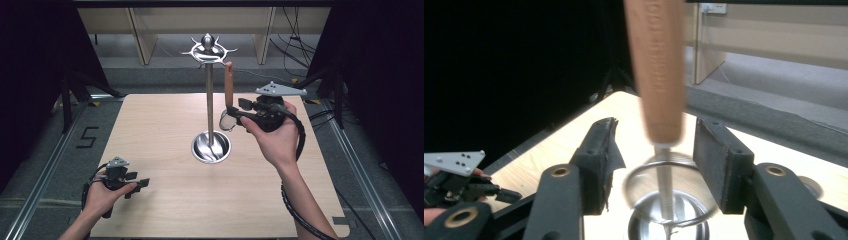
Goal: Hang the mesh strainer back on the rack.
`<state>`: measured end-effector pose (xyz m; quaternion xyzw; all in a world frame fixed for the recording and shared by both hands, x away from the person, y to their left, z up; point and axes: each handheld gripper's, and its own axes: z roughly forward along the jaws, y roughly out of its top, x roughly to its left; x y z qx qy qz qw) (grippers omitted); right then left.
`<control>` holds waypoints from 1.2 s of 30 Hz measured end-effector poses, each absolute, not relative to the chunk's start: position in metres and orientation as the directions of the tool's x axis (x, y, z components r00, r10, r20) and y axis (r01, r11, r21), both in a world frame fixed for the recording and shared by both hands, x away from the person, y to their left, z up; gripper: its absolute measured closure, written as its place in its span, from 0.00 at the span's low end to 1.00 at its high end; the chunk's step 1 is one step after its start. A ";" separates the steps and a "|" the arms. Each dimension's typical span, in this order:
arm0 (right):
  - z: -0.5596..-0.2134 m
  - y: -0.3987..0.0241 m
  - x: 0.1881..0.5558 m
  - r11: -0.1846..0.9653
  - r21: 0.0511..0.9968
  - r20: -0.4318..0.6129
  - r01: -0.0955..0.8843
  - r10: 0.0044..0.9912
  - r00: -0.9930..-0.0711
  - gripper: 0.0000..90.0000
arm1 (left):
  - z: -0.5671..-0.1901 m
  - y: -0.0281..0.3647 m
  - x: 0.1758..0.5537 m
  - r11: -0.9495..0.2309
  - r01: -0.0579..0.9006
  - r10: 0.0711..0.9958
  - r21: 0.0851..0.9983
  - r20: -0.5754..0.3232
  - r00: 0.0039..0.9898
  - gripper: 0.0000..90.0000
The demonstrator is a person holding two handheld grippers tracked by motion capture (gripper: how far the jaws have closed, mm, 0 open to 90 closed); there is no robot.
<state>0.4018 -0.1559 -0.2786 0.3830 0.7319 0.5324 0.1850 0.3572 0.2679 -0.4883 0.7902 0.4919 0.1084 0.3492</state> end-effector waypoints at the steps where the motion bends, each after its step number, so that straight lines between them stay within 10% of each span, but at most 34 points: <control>1: -0.279 -0.161 0.398 0.142 0.921 0.128 0.362 0.768 -0.627 0.55 | -0.488 0.268 0.357 -0.275 0.702 0.853 0.657 -0.170 0.493 0.42; 36: -0.389 -0.284 0.355 0.078 0.799 0.177 0.597 0.917 -0.356 0.47 | -0.487 0.268 0.358 -0.274 0.675 0.842 0.685 -0.168 0.513 0.42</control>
